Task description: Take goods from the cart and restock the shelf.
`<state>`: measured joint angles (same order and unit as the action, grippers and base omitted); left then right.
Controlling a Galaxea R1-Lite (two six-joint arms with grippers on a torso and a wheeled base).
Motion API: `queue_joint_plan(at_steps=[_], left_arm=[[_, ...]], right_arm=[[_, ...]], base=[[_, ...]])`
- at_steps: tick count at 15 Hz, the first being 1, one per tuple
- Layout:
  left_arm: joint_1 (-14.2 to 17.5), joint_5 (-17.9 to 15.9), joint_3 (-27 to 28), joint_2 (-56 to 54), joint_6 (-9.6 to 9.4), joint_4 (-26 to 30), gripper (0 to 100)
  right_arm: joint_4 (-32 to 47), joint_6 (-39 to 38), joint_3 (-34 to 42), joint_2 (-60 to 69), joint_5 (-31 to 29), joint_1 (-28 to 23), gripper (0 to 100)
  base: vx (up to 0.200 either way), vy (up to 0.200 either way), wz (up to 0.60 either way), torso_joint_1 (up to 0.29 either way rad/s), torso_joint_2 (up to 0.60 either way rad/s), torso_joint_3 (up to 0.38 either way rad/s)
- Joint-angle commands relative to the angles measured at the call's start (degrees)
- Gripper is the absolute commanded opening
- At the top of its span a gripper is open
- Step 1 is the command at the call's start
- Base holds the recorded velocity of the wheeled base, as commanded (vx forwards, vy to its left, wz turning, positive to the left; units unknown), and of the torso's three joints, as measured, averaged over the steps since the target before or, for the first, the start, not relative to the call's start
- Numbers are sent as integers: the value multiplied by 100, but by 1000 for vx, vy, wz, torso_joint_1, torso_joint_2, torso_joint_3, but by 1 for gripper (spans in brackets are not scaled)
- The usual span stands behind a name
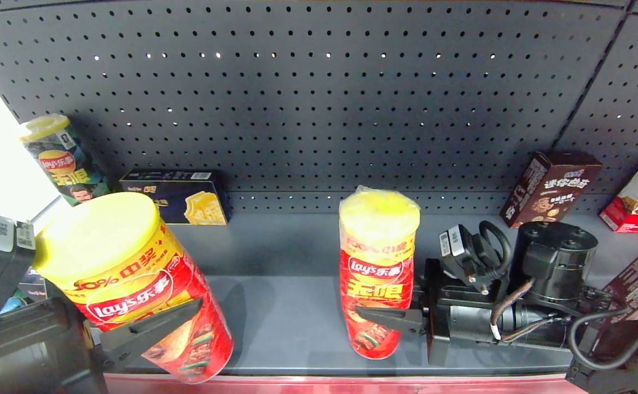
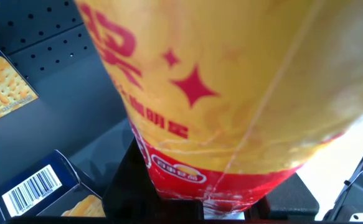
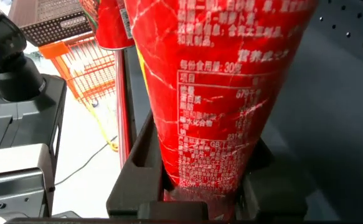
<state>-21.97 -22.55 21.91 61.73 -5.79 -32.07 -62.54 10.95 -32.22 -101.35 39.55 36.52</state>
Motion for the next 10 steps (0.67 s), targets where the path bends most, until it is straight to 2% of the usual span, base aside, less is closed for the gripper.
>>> queue_joint_plan(at_steps=[1,2,7,10], left_arm=[[-1,5,-2,-3,-1,-1,0],[-1,5,-11,-3,-1,-1,0],[-1,14,-11,-12,-1,-1,0],[-9,14,-11,-12,-1,-1,0]], right_arm=[[22,13,32,-25,0,-5,0],[22,92,58,-25,0,-58,100],[22,136,155,72,-8,-172,100],[31,153,471,502,-8,-339,100]], base=[[0,0,0,0,0,0],[0,0,0,0,0,0],[0,0,0,0,0,0],[0,0,0,0,0,0]])
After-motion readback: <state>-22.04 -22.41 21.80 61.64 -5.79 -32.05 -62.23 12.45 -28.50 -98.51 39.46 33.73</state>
